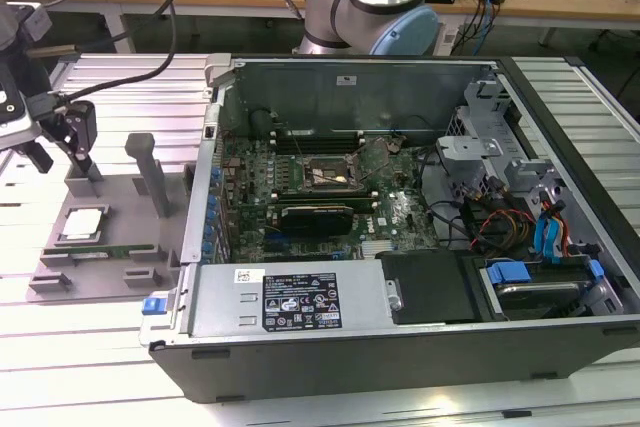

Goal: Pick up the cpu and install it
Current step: 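Pick up the cpu and move it towards the insertion slot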

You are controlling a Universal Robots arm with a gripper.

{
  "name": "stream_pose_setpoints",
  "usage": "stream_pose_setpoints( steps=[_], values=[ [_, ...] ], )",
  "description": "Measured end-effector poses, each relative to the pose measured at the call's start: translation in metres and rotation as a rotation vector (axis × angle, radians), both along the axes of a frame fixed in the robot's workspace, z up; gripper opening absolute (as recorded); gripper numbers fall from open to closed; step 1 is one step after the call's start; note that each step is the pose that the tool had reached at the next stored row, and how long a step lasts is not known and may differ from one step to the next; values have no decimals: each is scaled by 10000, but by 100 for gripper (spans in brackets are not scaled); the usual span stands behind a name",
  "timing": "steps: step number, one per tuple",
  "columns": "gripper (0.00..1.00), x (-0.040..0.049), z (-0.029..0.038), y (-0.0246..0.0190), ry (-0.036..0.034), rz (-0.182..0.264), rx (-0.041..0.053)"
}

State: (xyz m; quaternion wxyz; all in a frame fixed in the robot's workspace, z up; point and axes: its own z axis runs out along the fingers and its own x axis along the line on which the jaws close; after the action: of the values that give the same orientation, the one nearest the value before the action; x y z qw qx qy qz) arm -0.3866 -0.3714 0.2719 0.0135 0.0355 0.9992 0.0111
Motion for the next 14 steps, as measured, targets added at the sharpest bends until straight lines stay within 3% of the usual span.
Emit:
stream_pose_setpoints(
  steps=[4, 14],
  values=[
    [55, 0, -4, -1, 0, 7, -121],
    [55, 0, -40, 0, 0, 7, -122]
  ],
)
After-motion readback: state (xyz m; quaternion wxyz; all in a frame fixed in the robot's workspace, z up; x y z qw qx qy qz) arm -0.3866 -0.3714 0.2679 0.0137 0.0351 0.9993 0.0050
